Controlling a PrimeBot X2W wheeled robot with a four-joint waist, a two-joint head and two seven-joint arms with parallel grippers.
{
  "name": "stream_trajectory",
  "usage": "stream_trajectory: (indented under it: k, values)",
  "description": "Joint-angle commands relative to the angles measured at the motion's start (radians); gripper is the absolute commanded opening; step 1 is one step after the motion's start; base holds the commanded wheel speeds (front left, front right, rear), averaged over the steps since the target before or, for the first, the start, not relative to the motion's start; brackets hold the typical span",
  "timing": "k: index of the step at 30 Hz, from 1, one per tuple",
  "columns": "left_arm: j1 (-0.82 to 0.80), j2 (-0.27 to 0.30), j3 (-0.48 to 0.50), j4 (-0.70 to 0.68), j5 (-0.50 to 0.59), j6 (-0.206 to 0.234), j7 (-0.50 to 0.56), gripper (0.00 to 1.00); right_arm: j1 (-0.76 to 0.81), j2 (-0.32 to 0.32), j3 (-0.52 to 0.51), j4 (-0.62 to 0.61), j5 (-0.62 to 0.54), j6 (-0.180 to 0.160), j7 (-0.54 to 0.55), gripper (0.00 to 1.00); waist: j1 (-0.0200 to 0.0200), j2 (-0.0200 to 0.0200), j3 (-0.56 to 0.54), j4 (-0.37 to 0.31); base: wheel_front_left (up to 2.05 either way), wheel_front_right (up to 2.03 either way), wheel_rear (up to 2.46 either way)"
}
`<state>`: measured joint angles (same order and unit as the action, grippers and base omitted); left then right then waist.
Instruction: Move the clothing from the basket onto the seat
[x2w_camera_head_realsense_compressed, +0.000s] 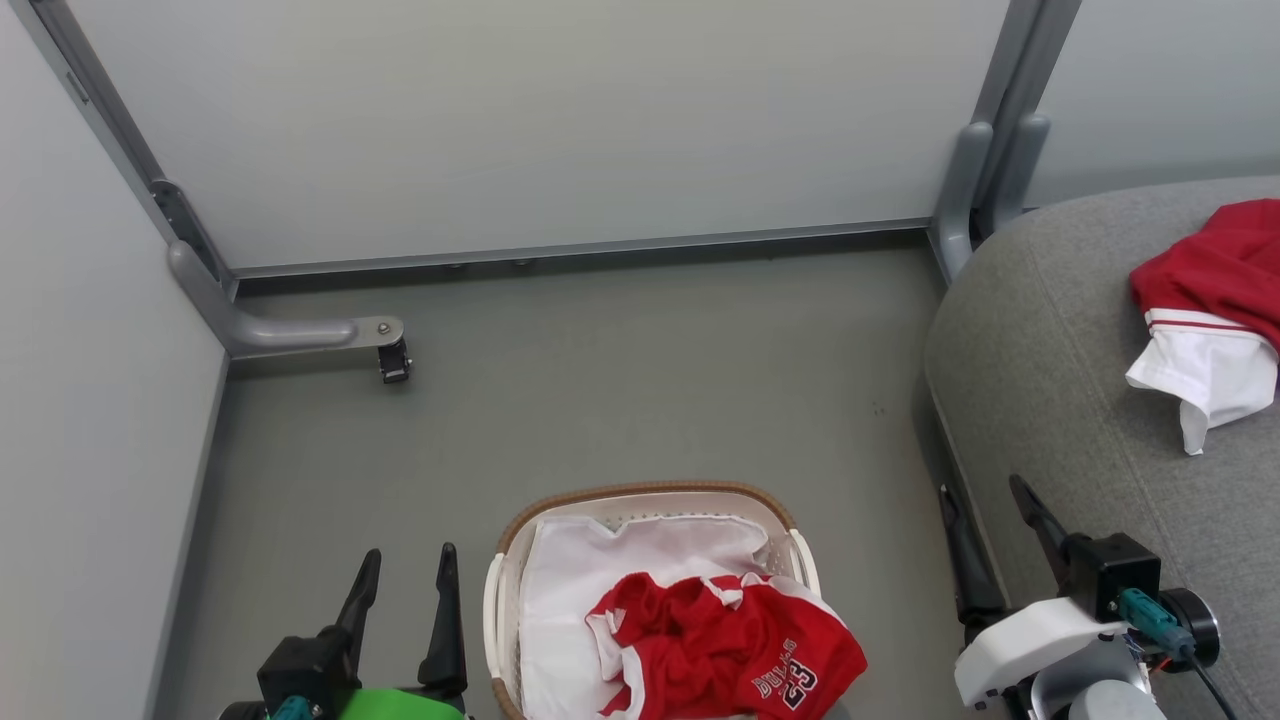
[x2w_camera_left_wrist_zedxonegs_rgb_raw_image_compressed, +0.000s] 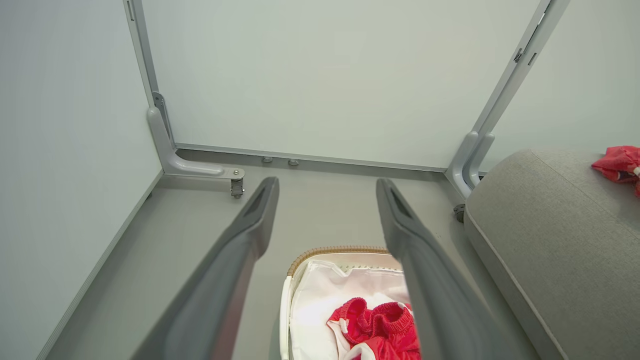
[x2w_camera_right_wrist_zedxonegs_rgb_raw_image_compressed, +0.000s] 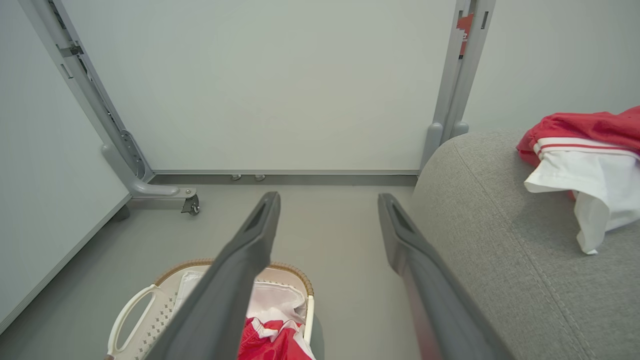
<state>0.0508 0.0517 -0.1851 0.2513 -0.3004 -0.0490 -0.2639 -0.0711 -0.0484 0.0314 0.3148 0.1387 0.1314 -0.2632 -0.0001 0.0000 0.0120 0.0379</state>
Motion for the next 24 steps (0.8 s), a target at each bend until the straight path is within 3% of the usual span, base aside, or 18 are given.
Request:
stream_trajectory:
  k: [1, 17, 24]
  values:
    - [0.005, 0.0, 0.005, 0.002, 0.006, -0.004, -0.001, 1.0, 0.0, -0.004, -0.002, 0.001, 0.006, -0.001, -0.002, 1.0, 0.0001, 0.0, 0.001, 0.0, 0.0, 0.0, 0.0]
    - [-0.019, -0.001, -0.005, 0.002, 0.001, -0.005, -0.001, 1.0, -0.023, -0.004, -0.01, -0.012, 0.002, -0.001, -0.002, 1.0, 0.0001, 0.0, 0.033, -0.005, 0.0, 0.0, 0.0]
    - [-0.108, -0.001, -0.054, 0.023, 0.065, -0.032, -0.001, 1.0, -0.065, -0.004, -0.033, -0.048, -0.023, -0.001, -0.002, 1.0, 0.0001, 0.0, 0.113, -0.018, 0.0, 0.0, 0.0]
